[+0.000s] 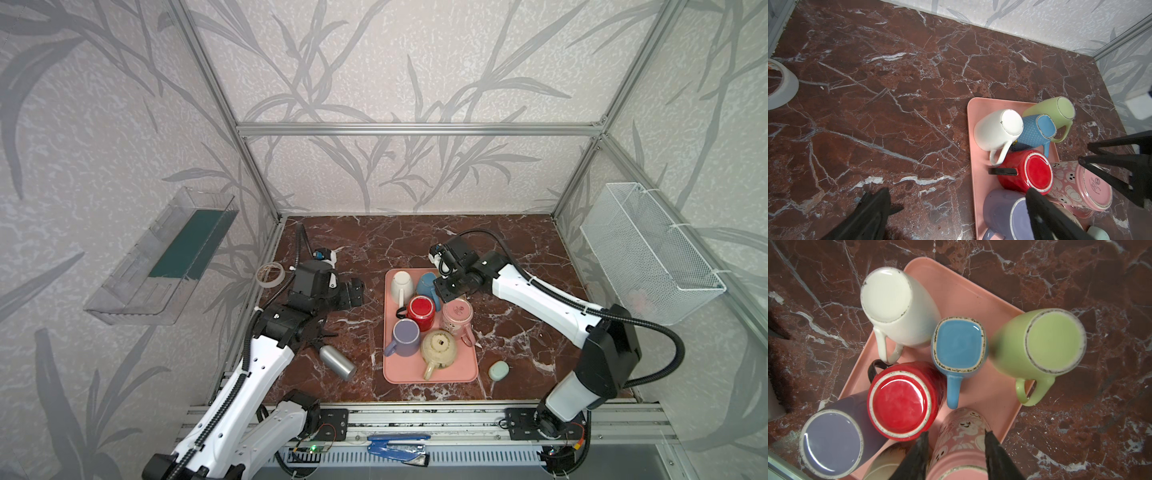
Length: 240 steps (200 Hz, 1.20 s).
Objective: Turn the mug right side up
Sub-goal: 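Reach the right gripper over the blue flowered mug while the left arm rises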
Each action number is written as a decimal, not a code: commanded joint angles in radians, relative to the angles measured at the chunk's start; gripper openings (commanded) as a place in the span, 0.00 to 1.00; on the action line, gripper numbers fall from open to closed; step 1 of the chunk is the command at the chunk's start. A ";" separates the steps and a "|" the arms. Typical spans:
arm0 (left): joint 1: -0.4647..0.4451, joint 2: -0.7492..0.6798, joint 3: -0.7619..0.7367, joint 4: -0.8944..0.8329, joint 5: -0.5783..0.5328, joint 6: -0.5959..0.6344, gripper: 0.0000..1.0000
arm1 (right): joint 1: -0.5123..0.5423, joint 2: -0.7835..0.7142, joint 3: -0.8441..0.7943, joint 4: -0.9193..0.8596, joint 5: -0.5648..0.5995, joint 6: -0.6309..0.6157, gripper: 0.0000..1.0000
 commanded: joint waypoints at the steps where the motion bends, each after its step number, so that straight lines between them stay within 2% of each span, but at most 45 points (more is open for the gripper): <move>1: -0.005 -0.017 -0.020 0.004 0.031 -0.014 0.99 | 0.006 0.058 0.057 -0.054 -0.017 -0.020 0.44; 99: -0.003 -0.050 -0.047 -0.002 0.039 -0.001 0.99 | 0.006 0.223 0.152 -0.084 0.018 -0.026 0.45; 166: -0.003 -0.036 -0.045 -0.004 0.054 0.004 0.99 | 0.001 0.280 0.185 -0.094 0.040 -0.025 0.41; 240: -0.003 -0.015 -0.046 0.002 0.081 0.003 0.99 | -0.002 0.343 0.225 -0.102 0.067 -0.017 0.40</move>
